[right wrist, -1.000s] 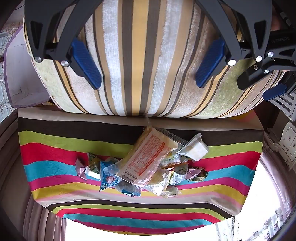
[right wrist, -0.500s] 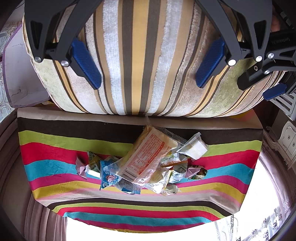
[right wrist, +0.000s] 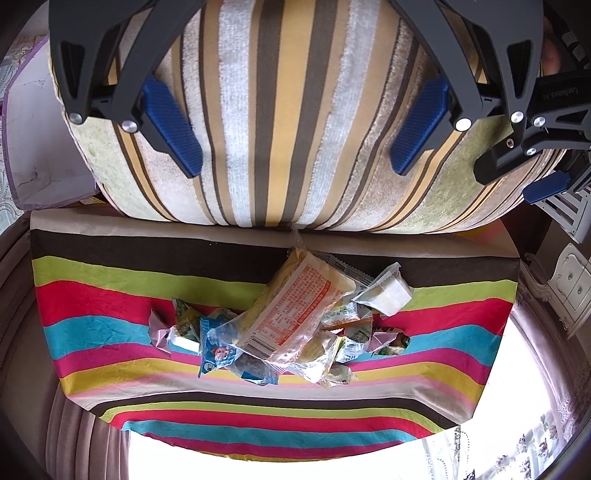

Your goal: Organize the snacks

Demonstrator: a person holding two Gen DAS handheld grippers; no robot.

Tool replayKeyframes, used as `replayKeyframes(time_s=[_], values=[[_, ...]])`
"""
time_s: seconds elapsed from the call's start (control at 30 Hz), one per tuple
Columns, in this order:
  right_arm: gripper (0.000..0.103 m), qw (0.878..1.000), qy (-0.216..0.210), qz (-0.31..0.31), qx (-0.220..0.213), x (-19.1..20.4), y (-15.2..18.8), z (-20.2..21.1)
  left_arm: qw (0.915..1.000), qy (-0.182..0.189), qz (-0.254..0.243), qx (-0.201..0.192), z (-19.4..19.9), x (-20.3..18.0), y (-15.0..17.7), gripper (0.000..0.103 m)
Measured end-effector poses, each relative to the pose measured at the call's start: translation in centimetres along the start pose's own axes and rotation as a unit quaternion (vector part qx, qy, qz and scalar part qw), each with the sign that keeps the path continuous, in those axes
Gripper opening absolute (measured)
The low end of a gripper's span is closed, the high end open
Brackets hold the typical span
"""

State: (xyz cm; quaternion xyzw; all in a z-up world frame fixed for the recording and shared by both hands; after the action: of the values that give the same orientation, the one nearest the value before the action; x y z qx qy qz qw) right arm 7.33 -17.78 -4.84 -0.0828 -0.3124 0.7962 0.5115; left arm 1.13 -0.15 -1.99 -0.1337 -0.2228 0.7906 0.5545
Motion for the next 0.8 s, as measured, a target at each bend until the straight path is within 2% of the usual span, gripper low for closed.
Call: replayKeyframes(time_s=[0.23, 0.8], values=[[0.102, 0.998, 0.044, -0.025, -0.022, -1.8, 0.2, 1.3, 1.0, 0.0, 0.001, 0.0, 0.0, -0.1, 0.0, 0.099], [0.102, 0.999, 0.036, -0.034, -0.013, -2.5, 0.4, 1.2, 1.0, -0.001, 0.0, -0.001, -0.1, -0.1, 0.1, 0.099]])
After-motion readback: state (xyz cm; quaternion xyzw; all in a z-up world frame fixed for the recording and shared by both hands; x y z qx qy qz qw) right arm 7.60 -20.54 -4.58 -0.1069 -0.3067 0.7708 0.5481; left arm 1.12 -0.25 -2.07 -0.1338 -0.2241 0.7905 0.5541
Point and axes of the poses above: each gripper's, at about its wrist camera, not at the fingertips, and z roughly against the way its jaws point, x to its left, y to its underside, the point moved 3 cm from there along -z, roughly the way its jaws point, and after that the axes turned 10 degrees about -y, right-handed, at the moved point
